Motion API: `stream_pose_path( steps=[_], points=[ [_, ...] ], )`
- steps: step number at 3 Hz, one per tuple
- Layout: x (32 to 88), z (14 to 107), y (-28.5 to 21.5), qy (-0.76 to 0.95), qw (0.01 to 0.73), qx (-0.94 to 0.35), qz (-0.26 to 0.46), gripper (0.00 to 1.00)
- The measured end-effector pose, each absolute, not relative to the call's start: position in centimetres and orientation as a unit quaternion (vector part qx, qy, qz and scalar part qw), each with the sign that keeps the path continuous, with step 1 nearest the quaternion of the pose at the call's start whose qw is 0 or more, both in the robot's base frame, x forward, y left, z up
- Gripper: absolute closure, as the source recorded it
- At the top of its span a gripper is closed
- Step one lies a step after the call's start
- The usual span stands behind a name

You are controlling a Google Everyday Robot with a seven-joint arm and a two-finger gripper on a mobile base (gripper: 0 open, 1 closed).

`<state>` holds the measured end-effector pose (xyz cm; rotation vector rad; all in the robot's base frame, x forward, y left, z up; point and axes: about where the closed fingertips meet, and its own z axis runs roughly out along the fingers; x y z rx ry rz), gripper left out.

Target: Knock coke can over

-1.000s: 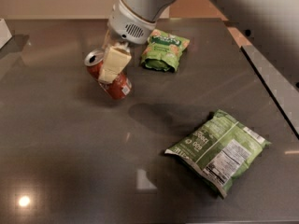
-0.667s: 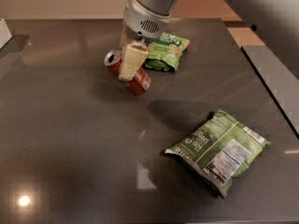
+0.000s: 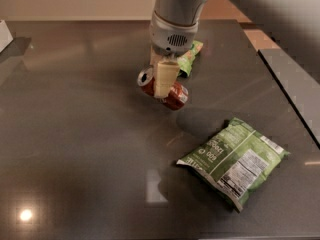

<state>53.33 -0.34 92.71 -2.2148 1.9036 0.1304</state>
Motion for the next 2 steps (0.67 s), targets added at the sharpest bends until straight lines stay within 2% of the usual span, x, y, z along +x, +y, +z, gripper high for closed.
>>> stream_pose_path(
  steps=[2],
  points=[
    [54.0, 90.3, -1.9, 0.644, 0.060, -0.763, -0.011, 0.12]
  ],
)
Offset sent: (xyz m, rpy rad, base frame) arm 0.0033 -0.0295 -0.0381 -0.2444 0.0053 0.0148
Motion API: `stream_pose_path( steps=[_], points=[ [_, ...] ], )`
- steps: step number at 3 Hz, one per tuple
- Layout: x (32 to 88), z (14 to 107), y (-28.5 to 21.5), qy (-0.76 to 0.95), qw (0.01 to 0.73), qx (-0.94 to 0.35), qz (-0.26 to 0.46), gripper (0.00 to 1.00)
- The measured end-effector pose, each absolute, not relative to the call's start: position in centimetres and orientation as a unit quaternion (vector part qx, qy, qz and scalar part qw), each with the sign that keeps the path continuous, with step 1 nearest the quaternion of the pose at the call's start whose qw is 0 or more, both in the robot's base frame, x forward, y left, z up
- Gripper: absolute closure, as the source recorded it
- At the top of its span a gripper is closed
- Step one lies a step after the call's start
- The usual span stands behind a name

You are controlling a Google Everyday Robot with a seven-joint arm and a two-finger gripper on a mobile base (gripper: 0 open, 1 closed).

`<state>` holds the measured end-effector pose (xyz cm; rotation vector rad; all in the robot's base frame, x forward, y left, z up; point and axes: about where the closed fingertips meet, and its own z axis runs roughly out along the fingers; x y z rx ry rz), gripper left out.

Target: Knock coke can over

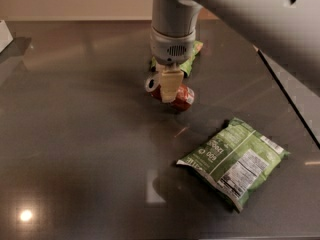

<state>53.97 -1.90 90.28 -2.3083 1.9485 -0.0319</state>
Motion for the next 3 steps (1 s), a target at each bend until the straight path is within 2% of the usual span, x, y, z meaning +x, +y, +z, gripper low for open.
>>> stream_pose_path(
  steps=[1, 3],
  points=[
    [54.2, 89.1, -2.3, 0.644, 0.043, -0.763, -0.022, 0.00],
    [54.5, 87.5, -3.2, 0.649, 0.036, -0.760, -0.029, 0.00]
  ],
)
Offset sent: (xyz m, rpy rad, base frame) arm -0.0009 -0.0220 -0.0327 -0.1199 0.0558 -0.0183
